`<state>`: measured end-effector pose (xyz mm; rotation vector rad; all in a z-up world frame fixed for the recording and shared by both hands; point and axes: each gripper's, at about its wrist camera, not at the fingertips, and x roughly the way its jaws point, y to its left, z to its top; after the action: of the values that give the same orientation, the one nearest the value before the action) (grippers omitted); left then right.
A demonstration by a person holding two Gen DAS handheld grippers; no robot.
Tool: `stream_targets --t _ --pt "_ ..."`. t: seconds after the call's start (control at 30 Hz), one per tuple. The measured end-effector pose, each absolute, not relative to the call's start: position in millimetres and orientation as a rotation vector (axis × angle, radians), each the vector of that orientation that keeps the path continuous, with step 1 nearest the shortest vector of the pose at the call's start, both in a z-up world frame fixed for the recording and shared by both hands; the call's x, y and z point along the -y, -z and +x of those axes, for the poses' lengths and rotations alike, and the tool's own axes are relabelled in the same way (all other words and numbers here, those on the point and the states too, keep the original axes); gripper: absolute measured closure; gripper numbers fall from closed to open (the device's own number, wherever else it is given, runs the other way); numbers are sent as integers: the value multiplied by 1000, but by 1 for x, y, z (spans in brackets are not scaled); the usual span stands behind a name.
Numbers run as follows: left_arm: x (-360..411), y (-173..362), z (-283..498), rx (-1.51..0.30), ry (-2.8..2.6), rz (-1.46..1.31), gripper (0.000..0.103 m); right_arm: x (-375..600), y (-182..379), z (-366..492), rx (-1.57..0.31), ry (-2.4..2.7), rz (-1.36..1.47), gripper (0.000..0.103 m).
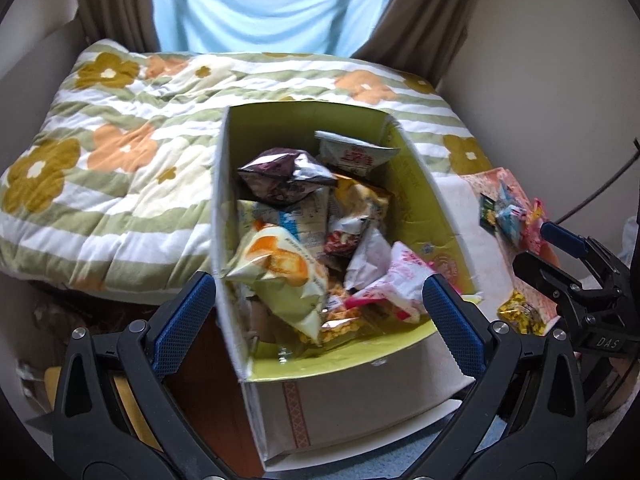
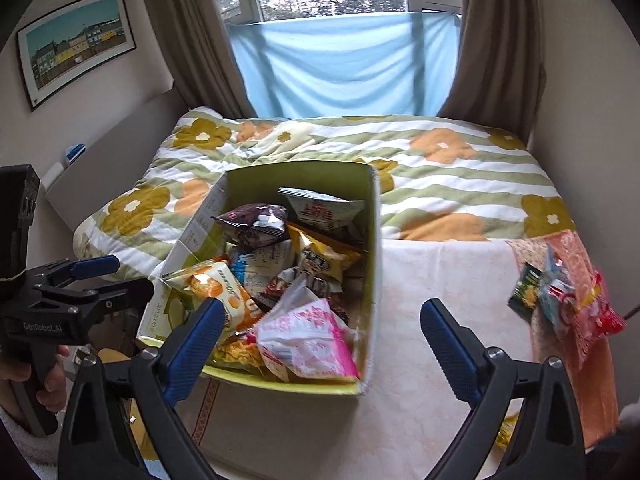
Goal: Organize snacks
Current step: 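Move both tools back to the table, left tool toward the gold chocolate bag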
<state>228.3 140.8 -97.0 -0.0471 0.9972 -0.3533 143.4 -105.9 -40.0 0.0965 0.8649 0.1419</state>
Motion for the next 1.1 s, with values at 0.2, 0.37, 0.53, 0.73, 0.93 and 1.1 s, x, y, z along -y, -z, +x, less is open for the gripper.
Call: stream_targets --t 0.2,0.37,0.53,0.73,0.93,1.1 --pt "-92 96 223 -1010 502 -17 0 151 24 108 -855 27 87 6" --pt "-36 100 211 -1008 600 27 0 207 15 75 -814 187 95 6" --pt "16 111 196 -1051 636 42 0 264 10 54 -784 295 91 6" --pt "85 137 175 -1118 577 30 0 335 24 50 -780 239 69 6" --pt "170 190 148 -1274 501 -32 0 391 54 58 -822 109 -9 6" --pt "224 225 125 -1354 432 -109 0 419 79 72 -867 -6 -62 6"
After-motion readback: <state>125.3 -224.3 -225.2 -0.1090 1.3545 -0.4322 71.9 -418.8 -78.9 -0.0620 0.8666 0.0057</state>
